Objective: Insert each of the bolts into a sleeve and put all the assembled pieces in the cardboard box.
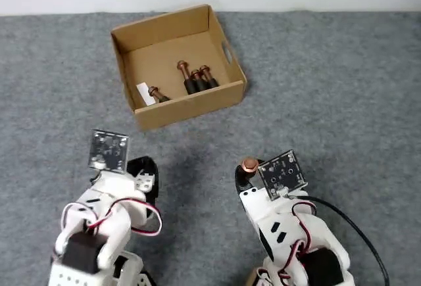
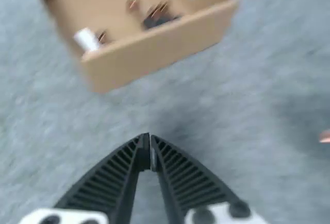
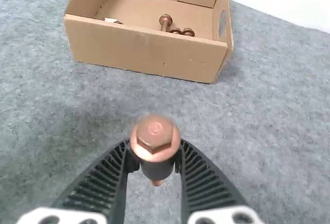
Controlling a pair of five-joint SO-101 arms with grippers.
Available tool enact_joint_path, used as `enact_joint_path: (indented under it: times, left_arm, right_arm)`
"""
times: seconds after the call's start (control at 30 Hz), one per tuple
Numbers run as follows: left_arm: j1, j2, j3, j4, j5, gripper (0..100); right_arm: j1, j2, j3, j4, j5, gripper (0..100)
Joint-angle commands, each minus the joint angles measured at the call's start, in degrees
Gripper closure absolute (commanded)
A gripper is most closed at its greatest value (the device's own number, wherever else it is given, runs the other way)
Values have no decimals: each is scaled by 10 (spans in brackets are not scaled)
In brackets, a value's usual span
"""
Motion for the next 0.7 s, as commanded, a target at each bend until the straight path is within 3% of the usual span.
enact_joint_path:
  times: [0.0,0.23,0.43,0.67]
  left_arm:
    - [-40,-1,81,-95,-43,995]
    - [-45,-1,194,-231,-99,995]
    - [-48,-1,225,-245,-99,995]
    - [-66,1,225,-217,-98,994]
  right_arm:
    - [11,53,-69,-19,-14,991]
    - [9,283,-194,-108,-127,991]
    - [9,490,-320,-218,-124,991]
    - [7,727,-446,-352,-33,991]
